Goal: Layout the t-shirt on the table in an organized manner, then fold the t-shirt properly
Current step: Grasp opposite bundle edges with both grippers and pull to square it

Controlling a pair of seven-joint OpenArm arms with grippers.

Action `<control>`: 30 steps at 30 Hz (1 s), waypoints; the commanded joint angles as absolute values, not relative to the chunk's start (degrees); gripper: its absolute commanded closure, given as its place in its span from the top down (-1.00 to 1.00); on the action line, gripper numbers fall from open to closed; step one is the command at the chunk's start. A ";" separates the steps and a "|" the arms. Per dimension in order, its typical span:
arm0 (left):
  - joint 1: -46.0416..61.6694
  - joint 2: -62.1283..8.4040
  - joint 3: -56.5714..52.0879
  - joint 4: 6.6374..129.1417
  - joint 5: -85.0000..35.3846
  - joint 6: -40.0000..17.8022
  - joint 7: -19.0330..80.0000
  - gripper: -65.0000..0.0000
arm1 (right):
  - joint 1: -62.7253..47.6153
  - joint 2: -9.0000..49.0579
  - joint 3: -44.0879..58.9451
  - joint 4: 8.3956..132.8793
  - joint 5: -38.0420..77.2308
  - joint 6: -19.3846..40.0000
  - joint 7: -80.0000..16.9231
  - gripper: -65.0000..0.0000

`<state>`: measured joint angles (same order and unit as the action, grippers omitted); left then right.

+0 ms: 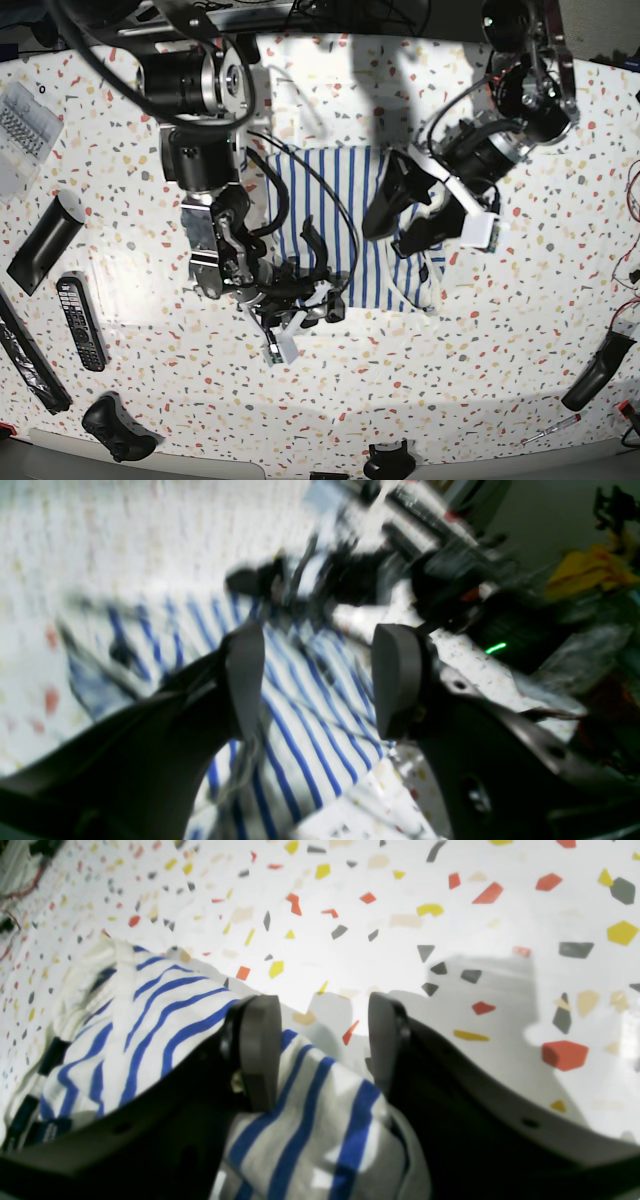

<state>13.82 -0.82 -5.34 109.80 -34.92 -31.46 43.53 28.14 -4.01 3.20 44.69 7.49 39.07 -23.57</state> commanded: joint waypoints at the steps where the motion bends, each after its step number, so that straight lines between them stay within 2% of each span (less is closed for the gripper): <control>1: 13.47 -0.67 -4.95 108.42 -36.27 -31.75 42.33 -0.04 | 30.15 -3.79 3.25 45.63 8.12 40.00 -22.55 -0.15; 7: 13.15 -0.67 -2.15 96.29 -31.48 -31.75 42.28 -0.04 | 30.15 -2.33 3.25 45.65 11.31 40.00 -25.91 -0.15; 17: 10.59 -1.15 -11.16 96.62 -25.65 -30.50 41.91 -0.04 | 24.91 2.17 3.25 49.30 19.53 40.00 -32.05 -0.15; 24: 10.33 -1.17 -13.08 95.46 -15.81 -30.48 37.15 -0.04 | 11.99 2.85 3.25 63.68 29.82 40.00 -41.34 -0.15; 30: 8.43 -2.76 -13.04 92.97 -12.80 -30.41 34.89 -0.04 | -0.71 2.87 3.25 78.85 32.16 40.00 -44.12 -0.15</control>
<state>9.21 -2.52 -13.08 92.16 -12.16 -30.24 36.01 -1.37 2.85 3.38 78.32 31.62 39.53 -43.66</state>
